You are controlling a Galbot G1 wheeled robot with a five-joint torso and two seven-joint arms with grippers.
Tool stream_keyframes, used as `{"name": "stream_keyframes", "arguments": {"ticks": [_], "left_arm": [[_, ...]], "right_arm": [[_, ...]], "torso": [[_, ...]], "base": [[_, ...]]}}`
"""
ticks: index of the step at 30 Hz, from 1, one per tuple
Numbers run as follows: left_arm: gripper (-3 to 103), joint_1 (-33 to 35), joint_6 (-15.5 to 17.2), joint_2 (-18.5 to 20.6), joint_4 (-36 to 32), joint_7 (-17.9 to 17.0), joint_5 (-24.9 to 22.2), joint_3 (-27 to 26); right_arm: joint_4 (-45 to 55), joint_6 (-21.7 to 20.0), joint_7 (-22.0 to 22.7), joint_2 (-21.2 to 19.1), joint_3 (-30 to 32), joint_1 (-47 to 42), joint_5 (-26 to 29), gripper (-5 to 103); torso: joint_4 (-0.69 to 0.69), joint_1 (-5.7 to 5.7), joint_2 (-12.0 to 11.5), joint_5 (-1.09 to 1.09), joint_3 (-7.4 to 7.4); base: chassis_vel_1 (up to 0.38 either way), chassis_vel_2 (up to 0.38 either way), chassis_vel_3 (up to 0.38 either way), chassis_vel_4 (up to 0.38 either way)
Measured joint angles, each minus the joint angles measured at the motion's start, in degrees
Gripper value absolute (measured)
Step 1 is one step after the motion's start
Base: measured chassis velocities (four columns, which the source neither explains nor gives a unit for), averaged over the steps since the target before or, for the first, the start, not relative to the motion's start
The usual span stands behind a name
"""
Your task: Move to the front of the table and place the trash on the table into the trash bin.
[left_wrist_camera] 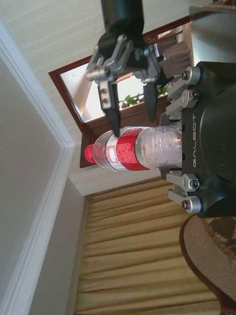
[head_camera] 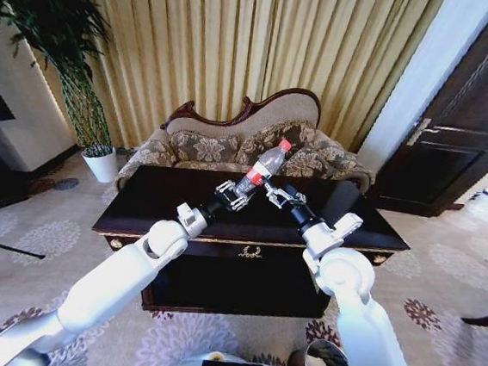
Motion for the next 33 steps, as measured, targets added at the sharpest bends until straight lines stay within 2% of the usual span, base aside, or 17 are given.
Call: {"name": "stream_keyframes", "arguments": {"ticks": [11,22,25,26,28,30,31,33], "left_arm": [[39,-2.0,0.0,-0.1,0.7,0.5,0.0,4.3],[39,-3.3,-0.1,0.0,1.3,0.6,-0.1,5.4],[39,-3.2,-0.1,0.1,1.5,0.6,-0.1,5.3],[39,-3.2,-0.1,0.1,1.5,0.6,-0.1,5.3],[39,-3.0,-0.1,0.1,1.6,0.5,-0.1,5.2],[39,-3.0,-0.1,0.0,1.7,0.5,-0.1,5.2],[39,-3.0,-0.1,0.0,1.8,0.5,-0.1,5.1],[39,-3.0,-0.1,0.0,1.8,0.5,-0.1,5.1]], "right_arm": [[-0.5,0.0,0.0,0.4,-1.0,-0.2,-1.3,100],[-2.0,0.1,0.0,0.7,-1.5,0.9,-1.9,102],[-2.6,0.2,0.0,0.8,-1.7,1.7,-1.9,86],[-2.6,0.2,0.0,0.8,-1.7,1.7,-1.9,86],[-3.0,0.3,-0.1,0.9,-1.9,2.2,-1.9,76],[-3.1,0.3,-0.2,0.9,-2.0,2.3,-1.9,76],[-3.3,0.3,-0.2,1.0,-2.0,2.5,-1.9,70],[-3.3,0.3,-0.2,1.0,-2.0,2.5,-1.9,70]], "torso": [[0.0,0.0,0.0,0.0,0.0],[0.0,0.0,0.0,0.0,0.0],[0.0,0.0,0.0,0.0,0.0],[0.0,0.0,0.0,0.0,0.0],[0.0,0.0,0.0,0.0,0.0],[0.0,0.0,0.0,0.0,0.0],[0.0,0.0,0.0,0.0,0.0],[0.0,0.0,0.0,0.0,0.0]], "base": [[0.0,0.0,0.0,0.0],[0.0,0.0,0.0,0.0],[0.0,0.0,0.0,0.0],[0.0,0.0,0.0,0.0],[0.0,0.0,0.0,0.0],[0.0,0.0,0.0,0.0],[0.0,0.0,0.0,0.0],[0.0,0.0,0.0,0.0]]}}
